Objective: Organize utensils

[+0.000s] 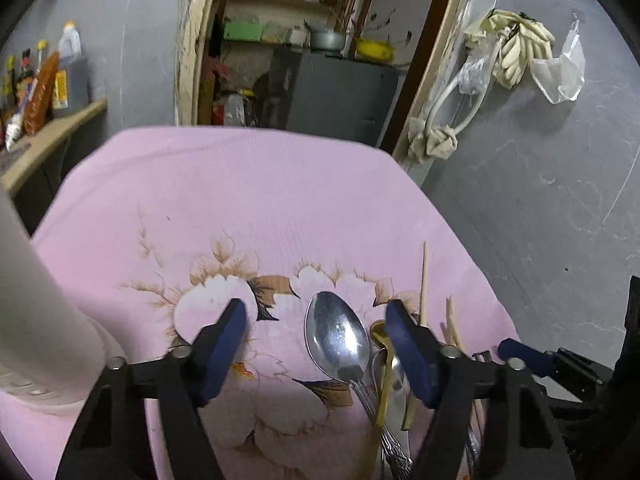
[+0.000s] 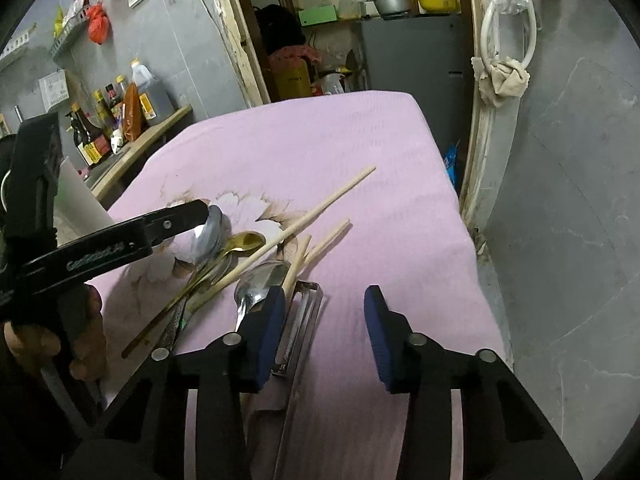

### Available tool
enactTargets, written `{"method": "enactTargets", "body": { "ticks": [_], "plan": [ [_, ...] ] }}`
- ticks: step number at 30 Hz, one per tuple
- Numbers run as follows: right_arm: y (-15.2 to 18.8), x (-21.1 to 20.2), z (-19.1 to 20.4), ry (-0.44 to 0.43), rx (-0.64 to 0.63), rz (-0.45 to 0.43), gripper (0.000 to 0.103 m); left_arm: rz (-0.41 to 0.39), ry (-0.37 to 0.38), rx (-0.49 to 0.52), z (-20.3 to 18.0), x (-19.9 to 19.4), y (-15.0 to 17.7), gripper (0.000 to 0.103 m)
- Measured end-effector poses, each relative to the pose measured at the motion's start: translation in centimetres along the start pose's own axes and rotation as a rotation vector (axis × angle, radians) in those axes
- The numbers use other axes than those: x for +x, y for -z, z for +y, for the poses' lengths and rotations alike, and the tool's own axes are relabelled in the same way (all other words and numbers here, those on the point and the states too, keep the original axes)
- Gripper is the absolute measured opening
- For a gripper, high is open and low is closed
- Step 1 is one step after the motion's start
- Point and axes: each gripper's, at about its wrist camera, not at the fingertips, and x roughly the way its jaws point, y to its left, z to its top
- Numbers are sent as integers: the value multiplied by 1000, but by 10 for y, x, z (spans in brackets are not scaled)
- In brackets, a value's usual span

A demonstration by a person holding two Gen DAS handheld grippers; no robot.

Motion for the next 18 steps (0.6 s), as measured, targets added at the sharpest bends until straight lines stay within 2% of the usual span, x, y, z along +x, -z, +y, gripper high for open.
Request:
{"method": "enactTargets", "body": {
  "ticks": [2, 4, 5, 9, 11, 14, 15, 18],
  "plan": [
    [-1, 2, 1, 3, -6, 5, 32, 34, 17, -12, 2, 9, -1, 54],
    [-1, 4, 3, 2, -17, 16, 24, 80, 38, -25, 3, 20, -2, 46],
    [-1, 5, 5, 7, -23, 22, 21, 83, 42, -27, 4, 22, -1, 46],
    [-2, 4, 3, 1, -10, 27, 21, 81, 73, -27, 5, 26, -4, 45],
    [-2, 4, 2, -3, -2, 31, 21, 87, 93, -27, 6, 29, -5, 42],
    [-3, 3, 2, 0, 8, 39, 21, 103, 122, -40, 11, 32, -6, 24],
    [-3, 3, 2, 1, 10, 45, 21, 119, 135, -43, 12, 36, -8, 14],
    [-5, 3, 2, 9, 17, 64, 21, 130, 153, -54, 12, 40, -8, 11]
  ]
}}
